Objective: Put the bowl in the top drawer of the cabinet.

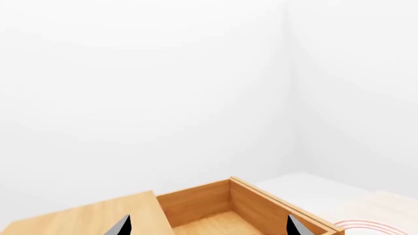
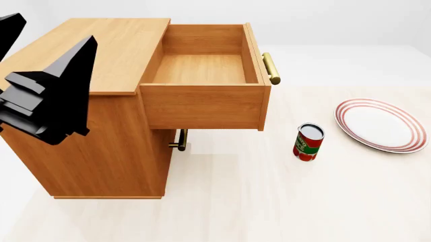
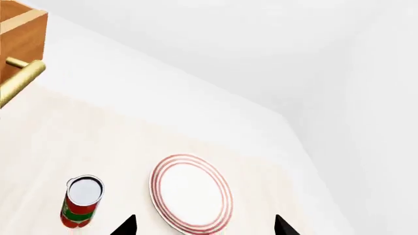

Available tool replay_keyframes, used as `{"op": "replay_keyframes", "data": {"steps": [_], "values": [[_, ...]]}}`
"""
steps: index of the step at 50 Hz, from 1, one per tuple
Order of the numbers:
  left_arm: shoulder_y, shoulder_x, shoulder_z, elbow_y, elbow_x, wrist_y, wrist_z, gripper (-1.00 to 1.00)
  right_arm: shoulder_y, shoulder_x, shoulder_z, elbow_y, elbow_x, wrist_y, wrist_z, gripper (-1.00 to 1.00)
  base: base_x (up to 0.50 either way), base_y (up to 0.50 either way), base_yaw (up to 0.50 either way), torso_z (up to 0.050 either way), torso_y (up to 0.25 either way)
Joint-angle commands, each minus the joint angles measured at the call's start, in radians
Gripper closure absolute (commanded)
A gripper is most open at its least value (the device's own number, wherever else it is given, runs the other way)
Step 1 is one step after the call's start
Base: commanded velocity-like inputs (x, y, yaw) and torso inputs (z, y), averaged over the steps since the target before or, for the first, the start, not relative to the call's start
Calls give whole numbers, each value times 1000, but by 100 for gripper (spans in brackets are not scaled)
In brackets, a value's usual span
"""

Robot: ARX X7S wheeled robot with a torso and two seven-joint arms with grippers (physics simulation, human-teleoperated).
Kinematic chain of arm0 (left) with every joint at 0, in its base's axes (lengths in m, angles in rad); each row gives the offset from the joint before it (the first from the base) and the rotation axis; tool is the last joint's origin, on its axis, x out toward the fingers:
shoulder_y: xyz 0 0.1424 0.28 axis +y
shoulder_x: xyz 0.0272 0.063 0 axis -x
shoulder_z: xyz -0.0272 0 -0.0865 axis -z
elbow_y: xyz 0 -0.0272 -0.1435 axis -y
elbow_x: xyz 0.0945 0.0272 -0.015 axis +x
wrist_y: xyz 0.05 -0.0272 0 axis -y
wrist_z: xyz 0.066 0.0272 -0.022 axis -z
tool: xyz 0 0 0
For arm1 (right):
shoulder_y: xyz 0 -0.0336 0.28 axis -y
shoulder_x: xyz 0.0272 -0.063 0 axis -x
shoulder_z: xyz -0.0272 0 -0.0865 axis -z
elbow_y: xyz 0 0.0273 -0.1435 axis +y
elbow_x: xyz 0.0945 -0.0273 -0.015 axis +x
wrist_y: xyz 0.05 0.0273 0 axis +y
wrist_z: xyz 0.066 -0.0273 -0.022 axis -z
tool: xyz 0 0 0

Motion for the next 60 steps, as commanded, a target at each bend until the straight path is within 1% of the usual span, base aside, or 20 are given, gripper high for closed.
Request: {"op": "replay_keyframes", "data": {"steps": [1,5,13,23,27,46,50,56,60], "values": [[59,-10,-46,20,-34,21,-28,-100,57,165,-172,-23,-129,-1,-157,-100,0,0,0,0,0],[63,-11,-47,21,-38,26,-30,-100,21,227,-209,-54,-205,-12,-224,-100,0,0,0,0,0],[63,-5,-39,24,-36,35,-33,-100,-73,289,-290,-97,-354,-53,-328,-100,0,0,0,0,0],[66,-13,-40,24,-35,37,-28,-100,-170,291,-374,-69,-487,-127,-401,-100,0,0,0,0,0],[57,-23,-34,23,-37,38,-28,-100,-213,291,-412,-60,-513,-175,-405,-100,0,0,0,0,0],[58,-25,-27,25,-20,40,-13,-100,-412,291,-594,15,-488,-429,-323,-100,0,0,0,0,0],[60,-28,-26,26,-26,44,-16,-100,-459,286,-638,4,-435,-502,-257,-100,0,0,0,0,0],[70,-30,-30,28,-27,47,-14,-100,-531,170,-684,70,-356,-588,-152,-100,0,0,0,0,0],[75,-32,-33,29,-29,49,-13,-100,-573,129,-703,100,-344,-636,-132,-100,0,0,0,0,0]]}}
